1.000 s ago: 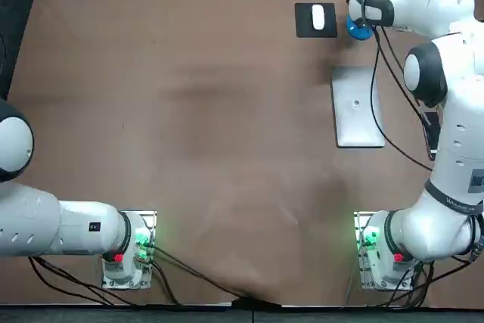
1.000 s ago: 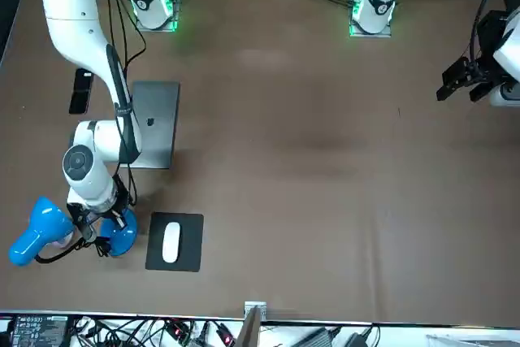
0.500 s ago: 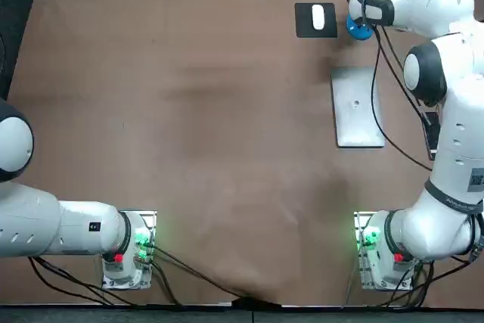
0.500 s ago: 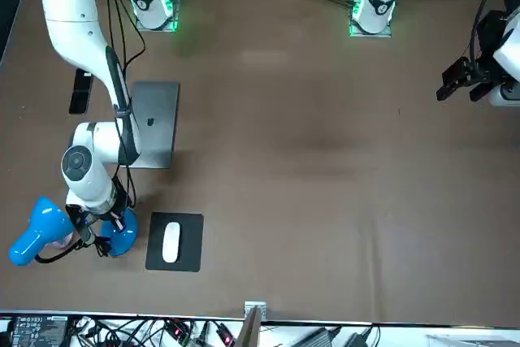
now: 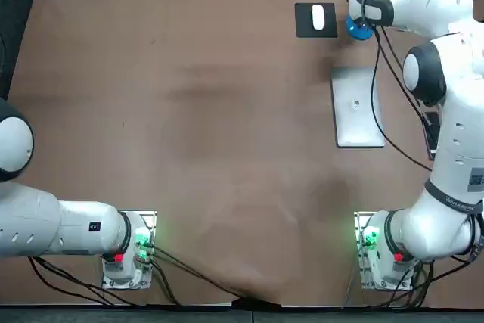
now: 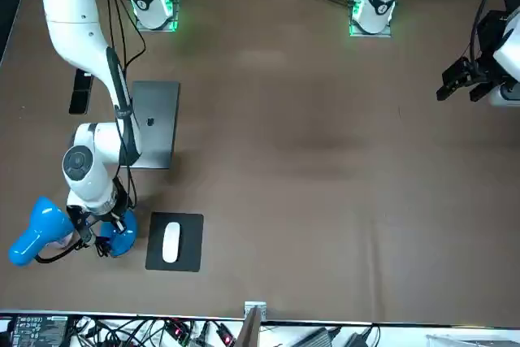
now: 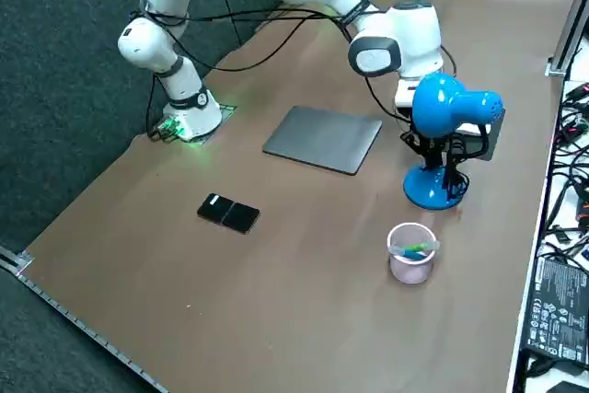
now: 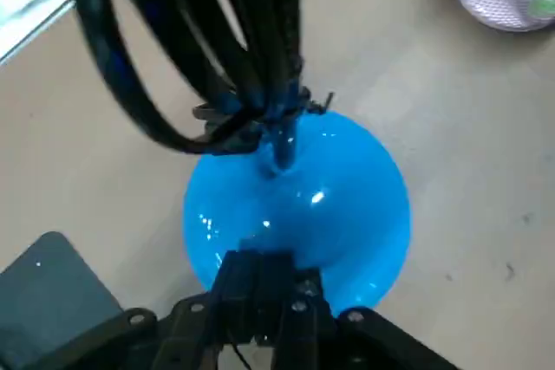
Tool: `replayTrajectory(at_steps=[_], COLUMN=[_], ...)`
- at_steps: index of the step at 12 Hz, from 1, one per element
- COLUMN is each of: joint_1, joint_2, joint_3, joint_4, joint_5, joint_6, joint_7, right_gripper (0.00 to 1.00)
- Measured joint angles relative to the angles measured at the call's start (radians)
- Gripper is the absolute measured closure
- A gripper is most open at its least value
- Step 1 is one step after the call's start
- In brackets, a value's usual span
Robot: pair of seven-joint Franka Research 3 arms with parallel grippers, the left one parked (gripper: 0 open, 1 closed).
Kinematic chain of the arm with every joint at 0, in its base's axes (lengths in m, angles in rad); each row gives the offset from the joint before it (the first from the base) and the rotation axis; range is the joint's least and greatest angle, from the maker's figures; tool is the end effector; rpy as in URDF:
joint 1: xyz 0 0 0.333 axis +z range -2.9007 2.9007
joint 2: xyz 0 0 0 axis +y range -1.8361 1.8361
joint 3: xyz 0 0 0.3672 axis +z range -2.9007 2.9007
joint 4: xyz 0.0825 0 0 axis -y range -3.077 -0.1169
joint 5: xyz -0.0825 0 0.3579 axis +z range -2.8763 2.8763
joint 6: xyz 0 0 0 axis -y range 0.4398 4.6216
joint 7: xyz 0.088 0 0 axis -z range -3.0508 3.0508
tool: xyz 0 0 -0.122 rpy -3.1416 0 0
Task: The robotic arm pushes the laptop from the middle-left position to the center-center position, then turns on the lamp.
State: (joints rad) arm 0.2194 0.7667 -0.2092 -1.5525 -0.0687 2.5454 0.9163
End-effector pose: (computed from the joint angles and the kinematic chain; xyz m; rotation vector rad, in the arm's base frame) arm 0.7454 0.0412 0.2668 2.8233 -1.1589 0.4530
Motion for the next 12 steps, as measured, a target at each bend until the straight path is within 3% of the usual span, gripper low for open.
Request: replayTrajectory(at_steps=[5,12], joint_1=[0.001,0.016], joint_2=[0.012,0.015], joint_3=[0.007,0.014], joint_4=[0.005,0.01], joint_5=[-0.001,-0.001], joint_6=[0.04,0.006], joint_7=[-0.042,-0.05], right_gripper=[0.98,0.98])
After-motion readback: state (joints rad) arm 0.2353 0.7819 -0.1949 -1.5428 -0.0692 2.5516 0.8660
